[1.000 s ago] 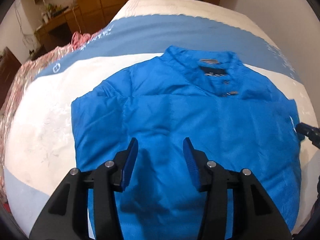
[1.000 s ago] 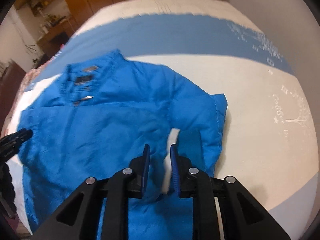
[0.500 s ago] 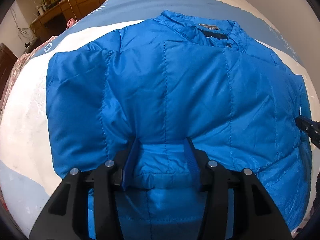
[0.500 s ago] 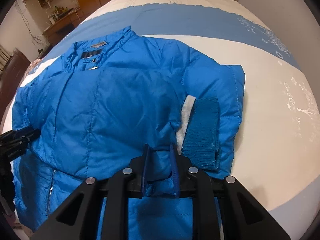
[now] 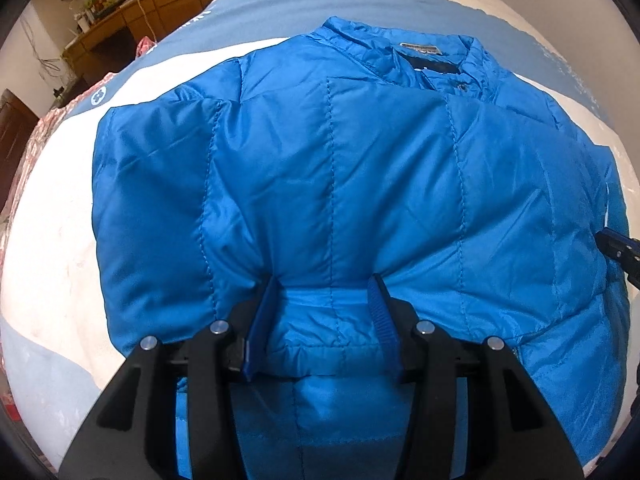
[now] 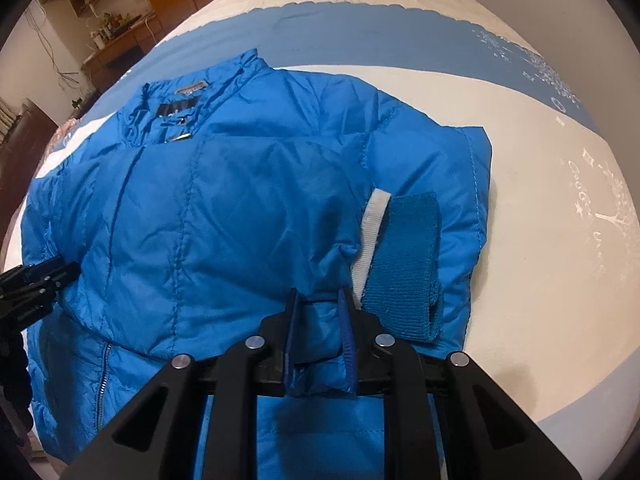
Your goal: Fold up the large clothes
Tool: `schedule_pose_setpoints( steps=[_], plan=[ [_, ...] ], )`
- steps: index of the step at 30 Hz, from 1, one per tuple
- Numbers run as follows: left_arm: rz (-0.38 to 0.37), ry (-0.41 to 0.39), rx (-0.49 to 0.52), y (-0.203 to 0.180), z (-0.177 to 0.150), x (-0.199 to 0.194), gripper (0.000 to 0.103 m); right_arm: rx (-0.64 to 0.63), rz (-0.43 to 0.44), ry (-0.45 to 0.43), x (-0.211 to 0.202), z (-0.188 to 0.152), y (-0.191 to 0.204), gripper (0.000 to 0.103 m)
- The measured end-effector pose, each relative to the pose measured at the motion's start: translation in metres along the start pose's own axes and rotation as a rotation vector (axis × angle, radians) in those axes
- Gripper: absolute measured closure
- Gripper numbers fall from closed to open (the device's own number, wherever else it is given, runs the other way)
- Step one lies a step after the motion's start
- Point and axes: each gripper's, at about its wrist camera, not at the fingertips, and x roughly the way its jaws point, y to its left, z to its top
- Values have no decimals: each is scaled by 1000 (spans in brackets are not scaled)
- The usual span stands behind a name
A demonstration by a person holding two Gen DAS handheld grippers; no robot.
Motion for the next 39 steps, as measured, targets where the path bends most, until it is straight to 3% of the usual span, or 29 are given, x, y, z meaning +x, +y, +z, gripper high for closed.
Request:
schedule_pose_setpoints(
  steps=[3, 4, 6, 7, 18, 22, 26, 32, 36, 39],
  plan=[
    [30, 6, -19, -5, 0, -4, 56, -26, -55, -6, -3, 0, 11, 82],
    [40, 1, -27, -6, -1, -10, 57, -5, -26, -9, -8, 1, 9, 80],
    [2, -56, -40, -6, -3, -30, 57, 115, 173, -66, -33, 1, -8, 80],
    [-14, -86, -50, -6, -2, -39, 56, 138, 196, -74, -37, 3, -12, 80],
    [36, -64, -31, -16, 51, -26, 56, 173, 219, -32, -12, 54, -4, 80],
    [40, -51, -30, -20, 75, -8, 56, 167, 258, -29, 9, 74, 7, 80],
    [48, 8, -8, -22, 86, 21, 54, 145, 224, 15, 41, 77, 12, 84],
    [37, 10, -12, -20, 86, 27, 55, 119, 219, 30, 51, 78, 14, 86],
    [46, -43, 20, -22, 75, 6, 56, 148, 293, -14, 30, 70, 10, 81],
    [40, -105, 29, -18, 45, -21, 56, 127, 348, -70, 2, 47, 15, 81]
  ],
)
